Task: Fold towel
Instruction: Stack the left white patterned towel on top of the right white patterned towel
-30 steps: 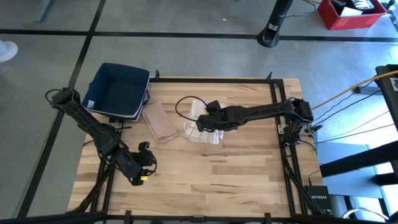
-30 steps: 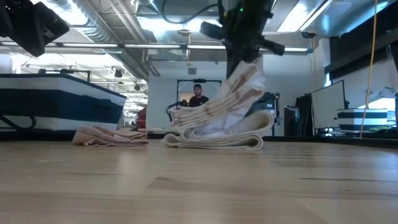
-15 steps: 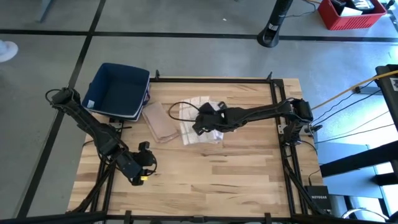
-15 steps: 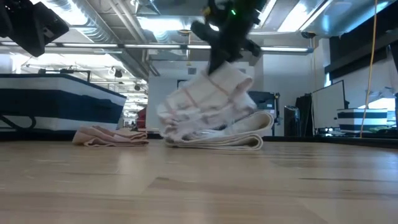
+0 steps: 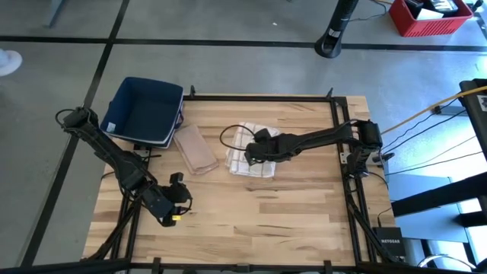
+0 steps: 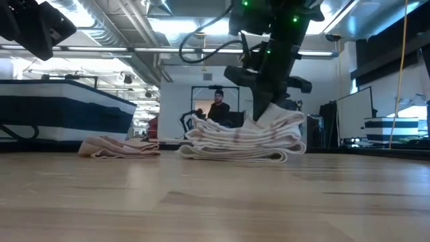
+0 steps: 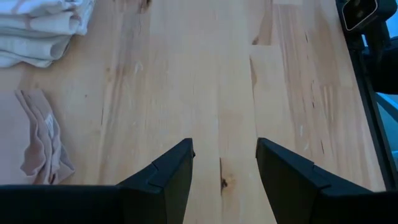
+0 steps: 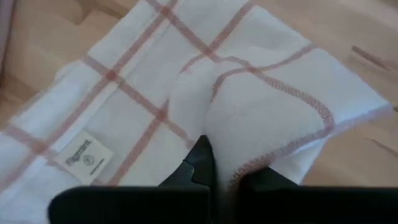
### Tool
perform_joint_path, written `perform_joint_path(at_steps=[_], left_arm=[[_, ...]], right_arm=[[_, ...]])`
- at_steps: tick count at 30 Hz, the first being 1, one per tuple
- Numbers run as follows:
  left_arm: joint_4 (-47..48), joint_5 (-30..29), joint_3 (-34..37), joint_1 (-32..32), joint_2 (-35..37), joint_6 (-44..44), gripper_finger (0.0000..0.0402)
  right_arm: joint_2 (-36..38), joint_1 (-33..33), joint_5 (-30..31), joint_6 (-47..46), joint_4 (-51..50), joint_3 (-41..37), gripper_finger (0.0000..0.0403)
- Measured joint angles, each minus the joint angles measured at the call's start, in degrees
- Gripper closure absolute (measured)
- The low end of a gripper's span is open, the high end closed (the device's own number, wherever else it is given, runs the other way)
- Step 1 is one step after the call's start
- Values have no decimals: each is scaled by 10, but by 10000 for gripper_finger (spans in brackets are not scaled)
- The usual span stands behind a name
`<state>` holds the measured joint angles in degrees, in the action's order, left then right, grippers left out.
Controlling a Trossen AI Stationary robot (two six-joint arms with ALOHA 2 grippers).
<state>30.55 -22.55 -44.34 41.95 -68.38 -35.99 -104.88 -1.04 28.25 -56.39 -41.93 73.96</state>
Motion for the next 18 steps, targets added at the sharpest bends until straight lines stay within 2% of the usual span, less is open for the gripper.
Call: perform_joint_path(at_steps=[4,7,11,14,18], left_arm=[[0,0,0,0,0,-4,231],[0,-1,0,0,0,-4,231],[1,-4,0,0,0,-12,231],[1,-33,0,-11,0,-16,231],[8,-81,0,-57,0,-40,231]], right_arm=[[0,0,-12,-19,-1,0,358],[0,0,-34,-13,-13,1,309],[4,0,-67,36,-81,24,233],[5,-1,-79,92,-168,67,186],[6,-18,-50,152,-219,95,147]])
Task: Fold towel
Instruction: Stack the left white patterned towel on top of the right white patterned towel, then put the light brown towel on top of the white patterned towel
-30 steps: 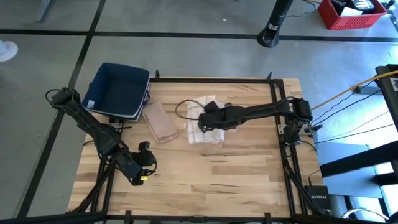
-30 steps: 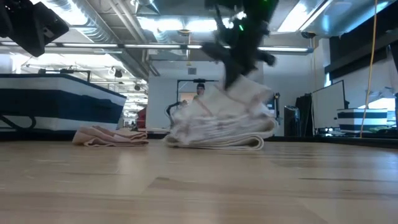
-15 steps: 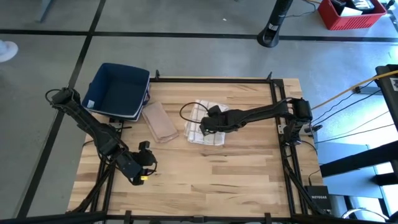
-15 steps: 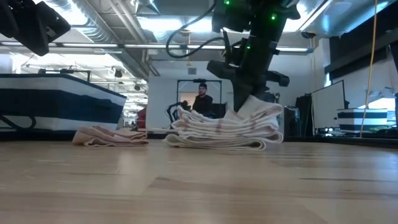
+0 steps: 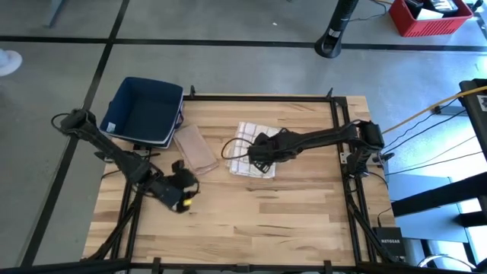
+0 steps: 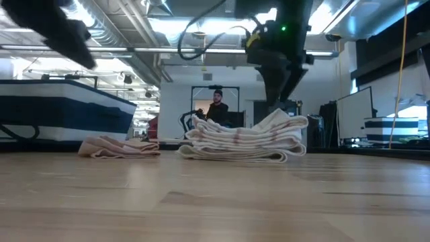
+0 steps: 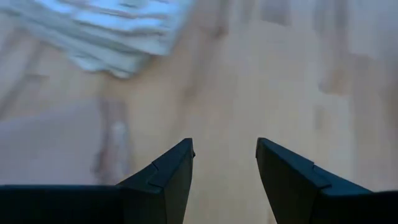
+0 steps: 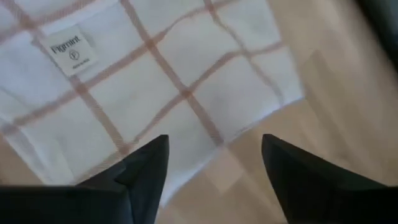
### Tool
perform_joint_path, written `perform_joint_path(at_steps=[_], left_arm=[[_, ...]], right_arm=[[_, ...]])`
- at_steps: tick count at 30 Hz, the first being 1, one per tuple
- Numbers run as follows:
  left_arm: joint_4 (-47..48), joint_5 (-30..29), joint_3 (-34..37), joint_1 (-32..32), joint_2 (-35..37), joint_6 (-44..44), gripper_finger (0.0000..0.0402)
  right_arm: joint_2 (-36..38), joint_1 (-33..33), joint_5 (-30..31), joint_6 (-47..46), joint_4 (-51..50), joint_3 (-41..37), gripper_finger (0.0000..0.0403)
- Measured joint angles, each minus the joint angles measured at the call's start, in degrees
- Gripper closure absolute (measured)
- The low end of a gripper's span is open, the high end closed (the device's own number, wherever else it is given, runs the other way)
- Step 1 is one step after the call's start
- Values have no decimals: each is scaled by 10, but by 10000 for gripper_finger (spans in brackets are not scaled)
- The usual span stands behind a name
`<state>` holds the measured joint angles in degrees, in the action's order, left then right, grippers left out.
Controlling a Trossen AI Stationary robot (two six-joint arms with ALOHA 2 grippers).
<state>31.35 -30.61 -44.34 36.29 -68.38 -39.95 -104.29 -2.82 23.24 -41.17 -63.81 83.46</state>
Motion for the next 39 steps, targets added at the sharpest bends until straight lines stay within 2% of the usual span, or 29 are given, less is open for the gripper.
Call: perform_joint_path(at_steps=[4,8,12,15,20,22,24,28,36,39], left_arm=[[16,-4,0,-87,-2,16,231],[46,3,0,-190,-20,53,231],[23,31,21,-273,-56,75,231],[-13,57,44,-314,-95,75,231],[-77,66,70,-342,-167,64,231],[-109,80,73,-340,-192,78,231],[-133,118,71,-331,-210,98,231],[-154,181,70,-282,-220,115,231],[-170,284,72,-97,-207,74,231],[-225,295,73,-17,-209,122,231]], right_arm=[[2,-26,58,73,32,-10,132],[2,-48,76,101,98,-36,131],[4,-71,110,99,72,-37,130],[8,-84,141,100,25,-37,130],[9,-99,147,76,-6,-38,130],[9,-108,147,68,4,-38,130],[9,-123,147,65,20,-38,130],[9,-153,145,65,73,-45,130],[9,-204,97,52,210,-82,130],[9,-214,88,-3,253,-95,130]])
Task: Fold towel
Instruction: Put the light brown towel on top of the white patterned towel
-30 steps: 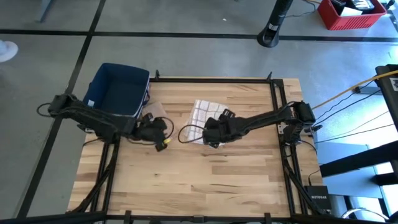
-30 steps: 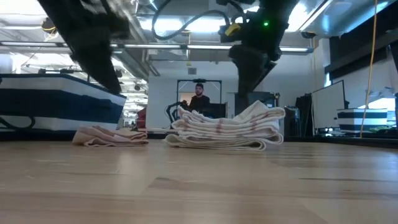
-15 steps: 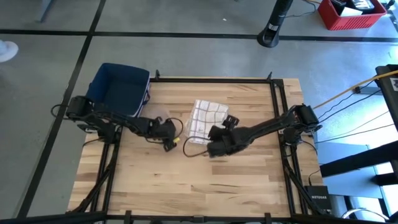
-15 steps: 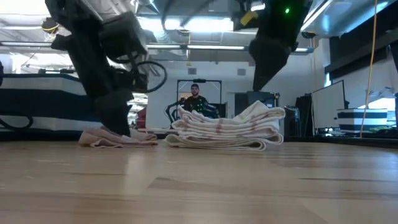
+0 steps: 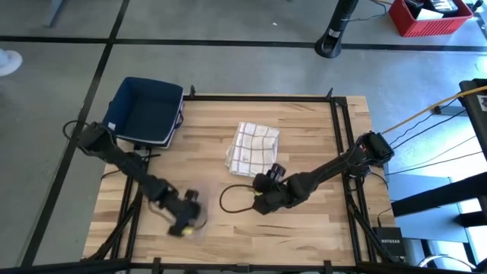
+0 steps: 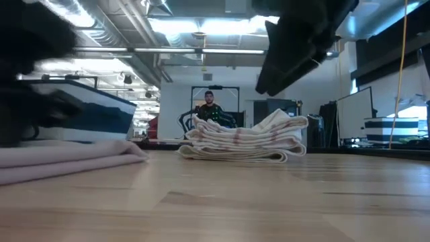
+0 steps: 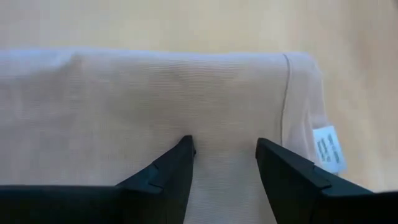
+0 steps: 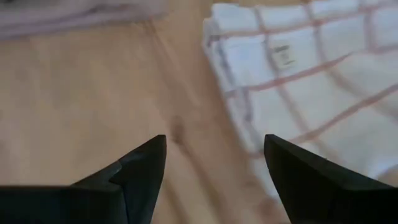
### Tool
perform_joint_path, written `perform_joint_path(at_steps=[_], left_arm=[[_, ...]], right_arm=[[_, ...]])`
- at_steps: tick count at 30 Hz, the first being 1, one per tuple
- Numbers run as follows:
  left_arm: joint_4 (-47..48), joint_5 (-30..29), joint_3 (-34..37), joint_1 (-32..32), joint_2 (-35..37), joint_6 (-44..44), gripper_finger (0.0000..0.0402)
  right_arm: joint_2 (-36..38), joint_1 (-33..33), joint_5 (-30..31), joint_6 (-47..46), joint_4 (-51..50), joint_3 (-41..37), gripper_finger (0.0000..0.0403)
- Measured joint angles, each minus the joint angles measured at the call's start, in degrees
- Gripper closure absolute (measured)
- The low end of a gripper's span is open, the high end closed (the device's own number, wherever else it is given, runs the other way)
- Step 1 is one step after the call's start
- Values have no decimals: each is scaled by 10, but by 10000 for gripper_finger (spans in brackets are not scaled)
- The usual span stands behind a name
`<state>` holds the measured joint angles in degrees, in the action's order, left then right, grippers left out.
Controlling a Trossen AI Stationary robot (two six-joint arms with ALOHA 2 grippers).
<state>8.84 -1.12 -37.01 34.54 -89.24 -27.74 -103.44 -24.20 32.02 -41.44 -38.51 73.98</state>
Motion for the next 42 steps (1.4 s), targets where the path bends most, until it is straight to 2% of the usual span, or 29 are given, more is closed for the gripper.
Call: perform_joint_path(at_steps=[4,7,10,13,15,19,22,27,30,36,42], left_arm=[[-40,-21,1,83,-3,187,231],[-29,-93,-15,118,-3,324,231],[-7,-177,-63,134,-3,371,231],[33,-220,-110,147,-2,340,231],[57,-234,-118,152,-1,283,231],[109,-238,-89,155,-11,142,231],[90,-236,-59,157,-38,98,231],[17,-235,-57,161,-84,167,231],[-8,-237,-55,161,-91,199,231],[-11,-242,-54,160,-91,203,231],[-15,-253,-54,160,-92,203,231]], right_arm=[[0,-3,-49,-53,68,-12,130],[-5,-7,-77,-53,153,-23,130],[-18,-8,-101,-56,242,-25,130],[-45,-6,-106,-73,329,-25,130],[-64,0,-106,-97,379,-25,130],[-104,26,-108,-157,435,-25,130],[-129,50,-136,-167,461,-21,130],[-175,83,-218,-153,459,16,130],[-196,96,-247,-153,435,37,130],[-228,109,-336,-149,432,61,130],[-240,109,-377,-157,434,71,130]])
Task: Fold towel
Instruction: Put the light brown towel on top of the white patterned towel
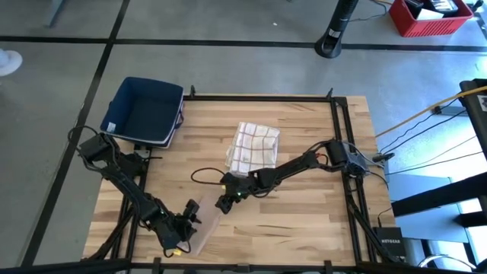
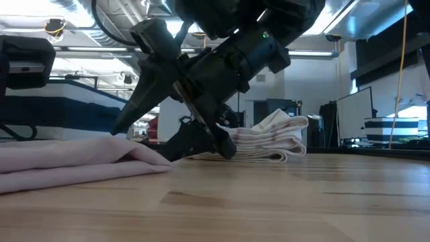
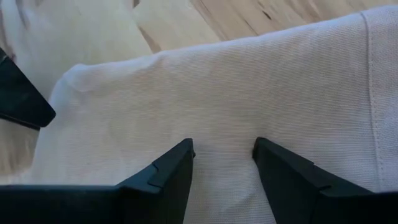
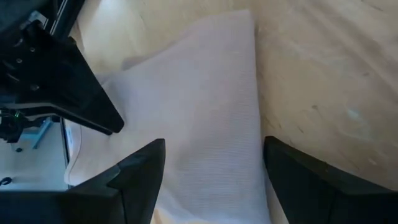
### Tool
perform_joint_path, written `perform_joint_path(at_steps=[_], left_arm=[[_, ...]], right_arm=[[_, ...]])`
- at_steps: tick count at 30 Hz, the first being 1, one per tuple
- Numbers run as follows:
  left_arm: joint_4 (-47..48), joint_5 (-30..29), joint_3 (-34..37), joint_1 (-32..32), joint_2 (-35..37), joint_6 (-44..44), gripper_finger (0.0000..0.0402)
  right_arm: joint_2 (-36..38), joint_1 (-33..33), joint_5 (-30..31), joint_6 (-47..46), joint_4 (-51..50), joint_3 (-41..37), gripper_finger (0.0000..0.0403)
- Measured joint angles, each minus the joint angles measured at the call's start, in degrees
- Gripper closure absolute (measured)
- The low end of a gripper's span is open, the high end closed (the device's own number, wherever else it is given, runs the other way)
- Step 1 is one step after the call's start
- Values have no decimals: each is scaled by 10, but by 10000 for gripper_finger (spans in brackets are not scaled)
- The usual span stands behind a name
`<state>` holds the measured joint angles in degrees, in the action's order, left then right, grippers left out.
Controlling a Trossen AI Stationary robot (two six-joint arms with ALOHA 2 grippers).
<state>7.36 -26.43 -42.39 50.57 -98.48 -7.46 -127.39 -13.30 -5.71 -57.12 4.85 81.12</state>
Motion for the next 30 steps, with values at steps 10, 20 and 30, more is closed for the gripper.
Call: perform_joint_path(at_steps=[10,20,30], left_arm=[[-10,-28,1,-1,-2,4,231],[-8,-34,1,-3,0,-10,231],[48,-28,-23,4,58,-13,231]], right_arm=[[-25,-2,-21,-25,26,8,184],[-44,-3,-29,34,-2,57,323],[10,-21,23,169,-252,134,376]])
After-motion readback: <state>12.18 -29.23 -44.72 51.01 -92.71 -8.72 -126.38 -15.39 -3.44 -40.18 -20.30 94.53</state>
